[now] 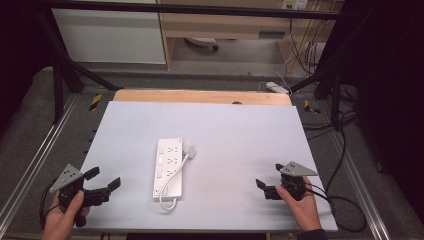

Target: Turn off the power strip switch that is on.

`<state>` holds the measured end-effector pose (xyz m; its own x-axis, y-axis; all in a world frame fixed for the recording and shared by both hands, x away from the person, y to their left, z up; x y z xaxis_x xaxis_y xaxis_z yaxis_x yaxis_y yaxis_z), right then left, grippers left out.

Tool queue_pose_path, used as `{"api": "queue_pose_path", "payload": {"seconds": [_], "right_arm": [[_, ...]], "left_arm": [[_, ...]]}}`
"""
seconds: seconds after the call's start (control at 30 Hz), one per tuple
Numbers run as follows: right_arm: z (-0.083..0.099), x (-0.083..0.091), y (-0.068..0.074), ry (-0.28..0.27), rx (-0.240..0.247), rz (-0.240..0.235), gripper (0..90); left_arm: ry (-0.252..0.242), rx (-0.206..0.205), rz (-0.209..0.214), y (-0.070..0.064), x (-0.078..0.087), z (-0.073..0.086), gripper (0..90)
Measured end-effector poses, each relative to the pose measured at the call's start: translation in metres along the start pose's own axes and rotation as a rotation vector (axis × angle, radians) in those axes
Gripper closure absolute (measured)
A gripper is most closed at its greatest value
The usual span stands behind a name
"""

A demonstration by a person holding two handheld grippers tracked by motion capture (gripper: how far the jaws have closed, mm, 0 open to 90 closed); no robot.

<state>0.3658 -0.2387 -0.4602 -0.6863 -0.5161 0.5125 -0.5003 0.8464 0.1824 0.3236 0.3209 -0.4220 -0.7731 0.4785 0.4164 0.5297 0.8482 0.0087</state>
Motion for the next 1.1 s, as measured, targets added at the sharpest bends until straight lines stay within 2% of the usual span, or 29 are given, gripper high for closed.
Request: {"api": "queue_pose_path", "payload": {"seconds": [0.17,0.53,0.77,0.9,1.1], "right_arm": [[0.0,-0.001,0.0,0.007,0.003,0.007,4.4],[-0.001,-0.001,-0.001,0.001,0.015,0.009,4.2],[-0.001,0.0,-0.001,-0.004,0.011,0.013,4.0],[-0.002,0.001,-0.001,-0.009,0.011,0.015,3.9],[-0.002,0.001,-0.001,-0.01,0.01,0.015,3.8]], "left_arm": [[-0.016,-0.003,0.007,-0.002,0.001,-0.003,7.4],[-0.037,0.033,0.019,-0.004,0.004,-0.01,6.5],[-0.016,0.009,0.018,-0.006,0.001,-0.018,6.4],[-0.017,0.009,0.028,-0.008,0.001,-0.024,6.4],[-0.015,-0.016,0.039,-0.013,0.001,-0.035,6.5]]}}
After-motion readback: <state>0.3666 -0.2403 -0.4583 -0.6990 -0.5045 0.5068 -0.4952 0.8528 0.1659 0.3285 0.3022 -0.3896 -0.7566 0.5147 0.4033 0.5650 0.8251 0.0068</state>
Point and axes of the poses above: each handheld gripper's, and its own axes: x roughly backward along the jaws, z roughly out of its underside, y roughly to its left, the point moved 3 cm from there along -x, roughly forward along the jaws, and after that the axes turned 10 degrees about -x, right-handed, at the moved point
